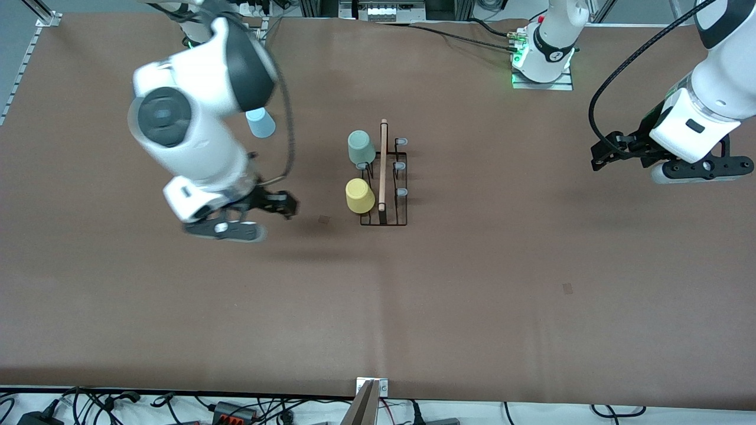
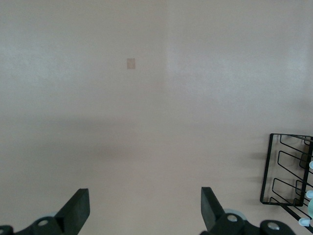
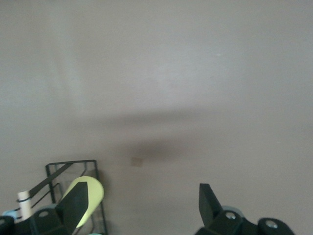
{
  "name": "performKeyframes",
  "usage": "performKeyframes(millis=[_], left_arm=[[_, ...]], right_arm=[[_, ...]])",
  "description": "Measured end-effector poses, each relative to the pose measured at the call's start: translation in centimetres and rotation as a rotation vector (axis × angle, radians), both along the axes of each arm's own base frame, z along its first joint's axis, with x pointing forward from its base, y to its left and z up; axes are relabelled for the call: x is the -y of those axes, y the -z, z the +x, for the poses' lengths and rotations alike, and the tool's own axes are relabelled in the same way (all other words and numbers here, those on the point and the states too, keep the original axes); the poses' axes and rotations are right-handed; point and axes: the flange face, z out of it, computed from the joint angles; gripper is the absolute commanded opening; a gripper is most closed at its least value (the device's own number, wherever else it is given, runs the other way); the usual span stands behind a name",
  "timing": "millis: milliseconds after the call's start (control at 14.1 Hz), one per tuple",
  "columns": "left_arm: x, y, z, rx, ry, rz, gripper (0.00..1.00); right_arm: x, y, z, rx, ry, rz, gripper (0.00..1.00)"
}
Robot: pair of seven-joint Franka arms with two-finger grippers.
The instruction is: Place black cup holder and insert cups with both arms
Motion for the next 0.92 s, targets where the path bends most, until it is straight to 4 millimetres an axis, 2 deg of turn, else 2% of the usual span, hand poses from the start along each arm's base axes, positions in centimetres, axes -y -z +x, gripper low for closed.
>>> performKeyframes(millis=[213,425,780,922], left_arm=[[0.0,0.0,0.0,0.000,0.001,0.000,1.00],[0.0,0.0,0.0,0.000,0.000,0.000,1.00],[0.0,0.0,0.0,0.000,0.000,0.000,1.00],[0.0,0.0,0.0,0.000,0.000,0.000,1.00]], right_arm=[[6.7,-2.0,1.8,0.021,0.002,0.005,1.00],[15.2,-4.1,3.2,0.044,0.006,0.010,1.00],[27.6,-7.2,1.7,0.053,-0.019,0.009,1.00],[30.3,-7.8,0.8,0.046,-0.043,0.008,1.00]])
